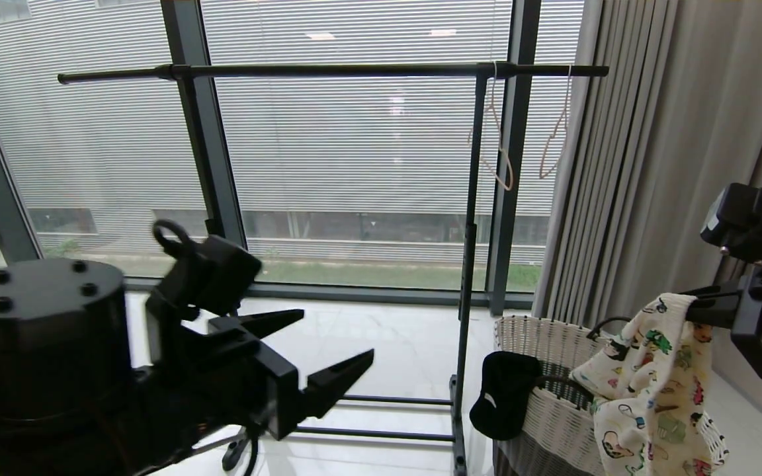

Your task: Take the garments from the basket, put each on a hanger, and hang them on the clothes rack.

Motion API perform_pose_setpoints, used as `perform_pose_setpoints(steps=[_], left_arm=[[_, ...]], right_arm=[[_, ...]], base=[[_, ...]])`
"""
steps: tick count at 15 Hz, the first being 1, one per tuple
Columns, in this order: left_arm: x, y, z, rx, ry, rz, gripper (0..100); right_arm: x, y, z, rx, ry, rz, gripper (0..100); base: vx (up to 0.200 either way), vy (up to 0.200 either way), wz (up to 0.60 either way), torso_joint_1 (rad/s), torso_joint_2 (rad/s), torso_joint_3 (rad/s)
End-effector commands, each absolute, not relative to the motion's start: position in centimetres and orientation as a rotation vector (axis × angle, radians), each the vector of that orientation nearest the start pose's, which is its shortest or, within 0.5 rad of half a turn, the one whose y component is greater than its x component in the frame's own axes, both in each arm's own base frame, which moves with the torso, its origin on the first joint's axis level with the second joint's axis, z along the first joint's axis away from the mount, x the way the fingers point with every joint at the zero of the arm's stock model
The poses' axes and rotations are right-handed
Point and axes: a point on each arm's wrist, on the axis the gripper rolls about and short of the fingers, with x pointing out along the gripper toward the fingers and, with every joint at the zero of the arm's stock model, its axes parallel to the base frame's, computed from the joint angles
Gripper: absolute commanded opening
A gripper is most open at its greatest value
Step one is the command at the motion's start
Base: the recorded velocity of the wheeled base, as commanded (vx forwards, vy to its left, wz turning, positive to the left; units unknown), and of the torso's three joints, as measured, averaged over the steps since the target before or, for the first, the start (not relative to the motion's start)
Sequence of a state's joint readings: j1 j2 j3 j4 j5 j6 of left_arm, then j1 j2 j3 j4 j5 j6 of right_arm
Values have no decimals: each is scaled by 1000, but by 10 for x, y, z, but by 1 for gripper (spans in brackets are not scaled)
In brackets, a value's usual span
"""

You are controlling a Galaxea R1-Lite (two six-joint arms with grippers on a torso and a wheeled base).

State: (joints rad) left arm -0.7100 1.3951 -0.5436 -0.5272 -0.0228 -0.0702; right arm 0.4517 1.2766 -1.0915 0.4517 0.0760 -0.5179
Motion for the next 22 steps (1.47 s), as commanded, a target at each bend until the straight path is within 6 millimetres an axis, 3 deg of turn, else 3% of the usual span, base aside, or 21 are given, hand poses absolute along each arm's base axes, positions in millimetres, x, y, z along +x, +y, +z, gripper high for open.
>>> perform_pose_setpoints(steps=[1,4,5,6,8,14,18,20,22], left_arm=[[179,-223,132,62,513,-823,100],[179,-298,118,-18,538,-822,100],[178,-312,116,-26,531,-821,100],[175,-346,111,-61,520,-842,100],[170,-371,92,-39,538,-865,100],[197,-387,62,-23,542,-781,100],[220,-380,52,-25,547,-715,100],[221,-379,45,-10,561,-709,100],[211,-369,24,142,597,-729,100]], right_arm=[[175,99,265,-590,483,709,0],[175,114,266,-512,463,735,0],[174,114,267,-503,464,733,0],[173,114,268,-488,457,731,0],[174,114,270,-467,438,726,0],[174,115,272,-437,422,742,0],[170,112,277,-429,401,741,0],[167,112,278,-428,393,745,0],[164,113,281,-429,380,755,0]], base=[[0,0,0,0,0,0],[0,0,0,0,0,0],[0,0,0,0,0,0],[0,0,0,0,0,0],[0,0,0,0,0,0],[0,0,0,0,0,0],[0,0,0,0,0,0],[0,0,0,0,0,0],[0,0,0,0,0,0]])
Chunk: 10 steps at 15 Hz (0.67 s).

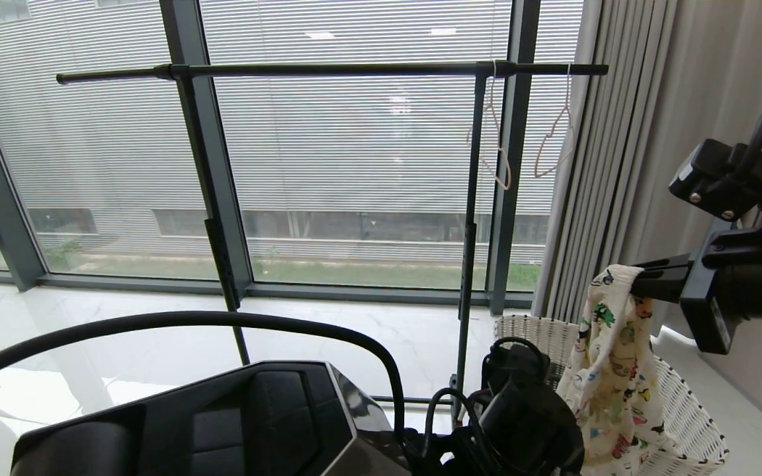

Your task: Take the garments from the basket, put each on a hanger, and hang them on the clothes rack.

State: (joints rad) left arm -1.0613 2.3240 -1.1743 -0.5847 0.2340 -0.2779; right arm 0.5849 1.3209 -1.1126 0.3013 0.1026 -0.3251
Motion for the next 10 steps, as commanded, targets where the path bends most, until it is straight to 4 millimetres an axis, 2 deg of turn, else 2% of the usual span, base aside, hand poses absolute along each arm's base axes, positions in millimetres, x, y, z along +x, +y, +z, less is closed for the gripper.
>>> perform_pose_setpoints(steps=[1,3,4,6,9,10], left_arm=[[208,-364,16,195,609,-733,100],[212,-361,16,196,612,-723,100],[213,-359,16,196,613,-717,0],[213,-358,17,193,607,-701,0],[208,-347,19,208,584,-622,0],[204,-334,21,198,560,-607,0]], right_arm=[[164,114,281,-430,379,761,0],[163,115,281,-432,377,769,0],[163,117,280,-433,378,775,0],[164,119,278,-437,389,781,0],[170,123,269,-416,439,777,0],[176,127,255,-353,524,758,0]], base=[[0,0,0,0,0,0],[0,0,0,0,0,0],[0,0,0,0,0,0],[0,0,0,0,0,0],[0,0,0,0,0,0],[0,0,0,0,0,0]])
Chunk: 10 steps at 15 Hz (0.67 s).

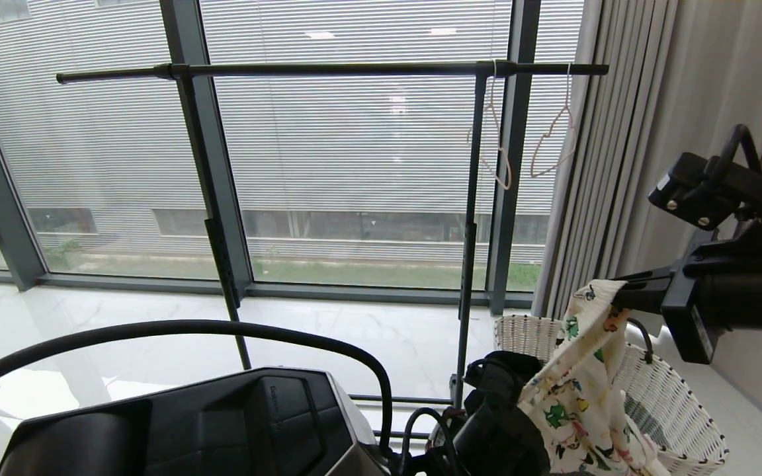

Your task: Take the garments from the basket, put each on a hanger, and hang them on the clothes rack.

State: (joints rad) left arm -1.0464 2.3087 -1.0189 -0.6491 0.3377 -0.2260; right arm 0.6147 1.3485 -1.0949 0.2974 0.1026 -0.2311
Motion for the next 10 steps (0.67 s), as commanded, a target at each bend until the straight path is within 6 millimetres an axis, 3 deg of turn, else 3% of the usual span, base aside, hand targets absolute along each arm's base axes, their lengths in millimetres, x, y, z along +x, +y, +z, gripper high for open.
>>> perform_pose_setpoints(steps=[1,3,6,8,10], left_arm=[[202,-323,22,181,534,-599,0],[195,-298,43,135,449,-600,0],[205,-242,114,71,411,-495,0],[202,-222,130,86,449,-465,0],[177,-188,167,85,474,-483,0]], right_arm=[[179,130,249,-314,559,746,0],[186,135,232,-297,618,734,0],[194,147,209,-311,646,756,0],[197,153,203,-314,642,765,0],[194,167,192,-331,623,813,0]], base=[[0,0,0,0,0,0],[0,0,0,0,0,0],[0,0,0,0,0,0],[0,0,0,0,0,0],[0,0,0,0,0,0]])
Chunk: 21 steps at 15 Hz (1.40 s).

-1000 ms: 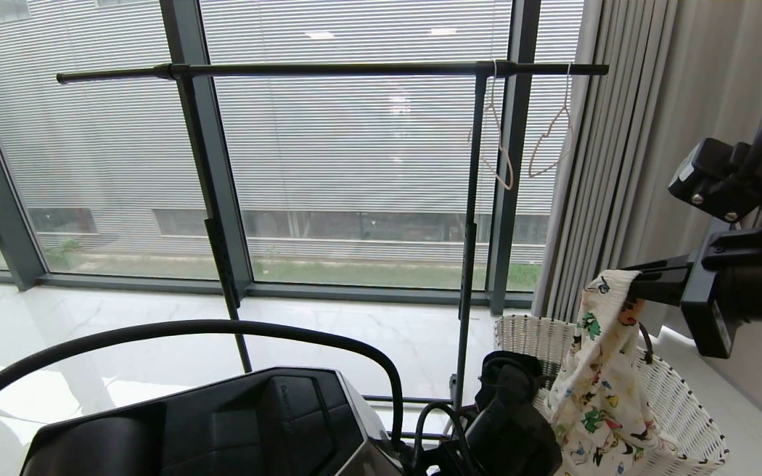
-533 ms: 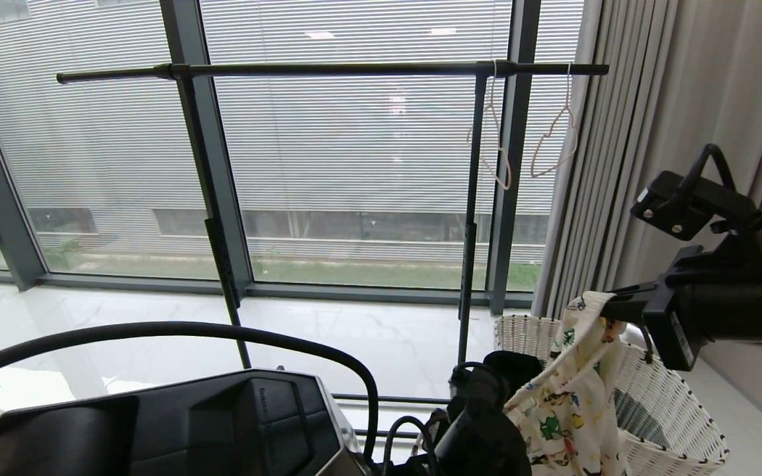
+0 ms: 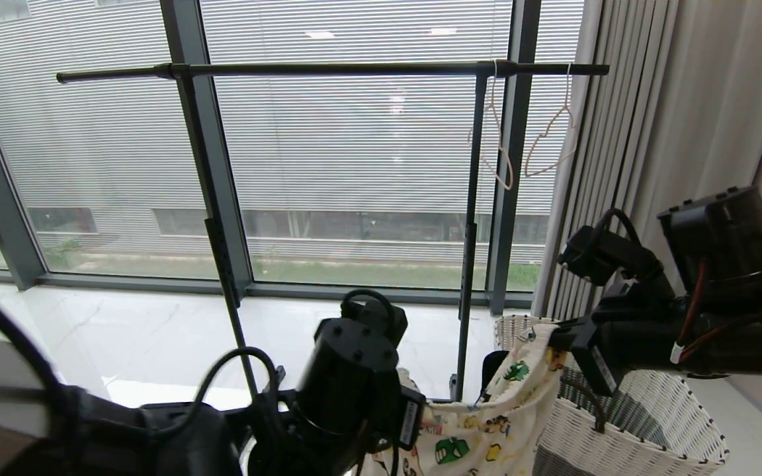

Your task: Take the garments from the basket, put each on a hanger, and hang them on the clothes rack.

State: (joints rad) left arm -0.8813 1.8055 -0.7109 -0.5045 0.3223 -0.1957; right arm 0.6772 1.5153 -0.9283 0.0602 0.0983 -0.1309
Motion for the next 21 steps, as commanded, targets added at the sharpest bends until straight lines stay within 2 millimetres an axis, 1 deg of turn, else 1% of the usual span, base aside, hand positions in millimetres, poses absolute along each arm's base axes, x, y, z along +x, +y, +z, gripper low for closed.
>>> perform_pose_setpoints(steps=[1,4,6,7,8,9,10,14,16,17,19,21], left_arm=[[169,-179,176,88,477,-481,0],[136,-150,200,133,532,-501,0],[123,-142,210,146,544,-520,0],[120,-142,208,147,549,-534,0],[115,-140,195,158,594,-537,0],[112,-139,189,164,594,-542,0],[111,-143,190,147,560,-564,0],[112,-147,193,134,533,-578,0],[117,-153,199,120,472,-594,0],[124,-158,201,124,427,-597,0],[136,-175,200,147,370,-613,0],[150,-194,197,163,340,-621,0]], right_arm=[[185,163,189,-337,632,819,0],[163,143,188,-332,617,815,0],[152,133,188,-331,591,818,0],[148,131,185,-332,554,824,0],[146,128,181,-342,515,826,0],[145,126,181,-344,482,811,0],[145,126,183,-342,461,788,0],[144,125,190,-334,428,786,0],[135,119,191,-327,420,808,0],[124,113,189,-322,419,860,0],[98,102,184,-324,456,986,0],[80,100,181,-361,503,1083,0]], base=[[0,0,0,0,0,0],[0,0,0,0,0,0],[0,0,0,0,0,0],[0,0,0,0,0,0],[0,0,0,0,0,0],[0,0,0,0,0,0],[0,0,0,0,0,0],[0,0,0,0,0,0],[0,0,0,0,0,0],[0,0,0,0,0,0],[0,0,0,0,0,0],[0,0,0,0,0,0]])
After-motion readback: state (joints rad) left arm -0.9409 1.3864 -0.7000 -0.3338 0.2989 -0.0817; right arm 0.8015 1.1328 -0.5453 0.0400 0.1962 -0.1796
